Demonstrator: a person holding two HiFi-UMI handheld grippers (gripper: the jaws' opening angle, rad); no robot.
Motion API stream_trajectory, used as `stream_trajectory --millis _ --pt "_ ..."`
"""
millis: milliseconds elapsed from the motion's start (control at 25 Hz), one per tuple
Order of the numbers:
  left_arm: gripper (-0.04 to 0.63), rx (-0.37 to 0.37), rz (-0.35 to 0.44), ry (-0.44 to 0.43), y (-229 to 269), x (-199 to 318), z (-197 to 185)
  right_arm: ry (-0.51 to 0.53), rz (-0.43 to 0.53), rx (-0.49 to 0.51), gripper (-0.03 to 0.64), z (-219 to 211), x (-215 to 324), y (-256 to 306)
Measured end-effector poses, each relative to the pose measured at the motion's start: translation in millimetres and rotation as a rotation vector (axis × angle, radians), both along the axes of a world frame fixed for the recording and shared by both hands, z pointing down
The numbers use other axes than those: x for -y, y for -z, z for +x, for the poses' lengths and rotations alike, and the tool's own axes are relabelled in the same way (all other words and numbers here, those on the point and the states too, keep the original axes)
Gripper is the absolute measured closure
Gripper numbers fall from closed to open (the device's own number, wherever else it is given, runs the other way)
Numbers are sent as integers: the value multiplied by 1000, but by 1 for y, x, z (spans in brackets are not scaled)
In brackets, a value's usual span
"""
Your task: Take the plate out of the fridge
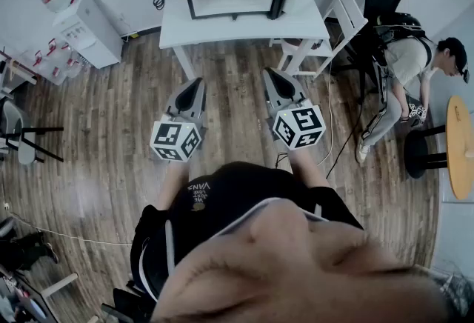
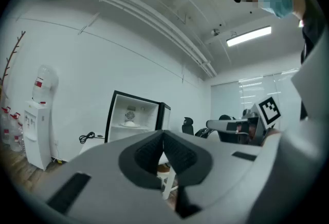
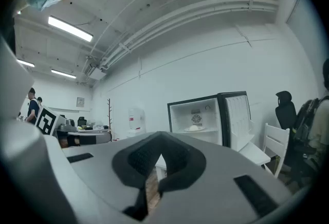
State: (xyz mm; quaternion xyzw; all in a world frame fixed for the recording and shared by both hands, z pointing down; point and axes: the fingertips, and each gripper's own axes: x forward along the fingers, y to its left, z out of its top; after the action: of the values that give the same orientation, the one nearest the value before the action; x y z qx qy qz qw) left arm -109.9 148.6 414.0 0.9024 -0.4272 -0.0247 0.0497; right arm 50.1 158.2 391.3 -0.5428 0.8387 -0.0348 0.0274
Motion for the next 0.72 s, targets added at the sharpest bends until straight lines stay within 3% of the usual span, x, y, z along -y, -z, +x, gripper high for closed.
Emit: stream_trajectory --millis 720 --pt "578 9 -10 -81 -9 24 -27 -62 10 16 607 -30 13 -2"
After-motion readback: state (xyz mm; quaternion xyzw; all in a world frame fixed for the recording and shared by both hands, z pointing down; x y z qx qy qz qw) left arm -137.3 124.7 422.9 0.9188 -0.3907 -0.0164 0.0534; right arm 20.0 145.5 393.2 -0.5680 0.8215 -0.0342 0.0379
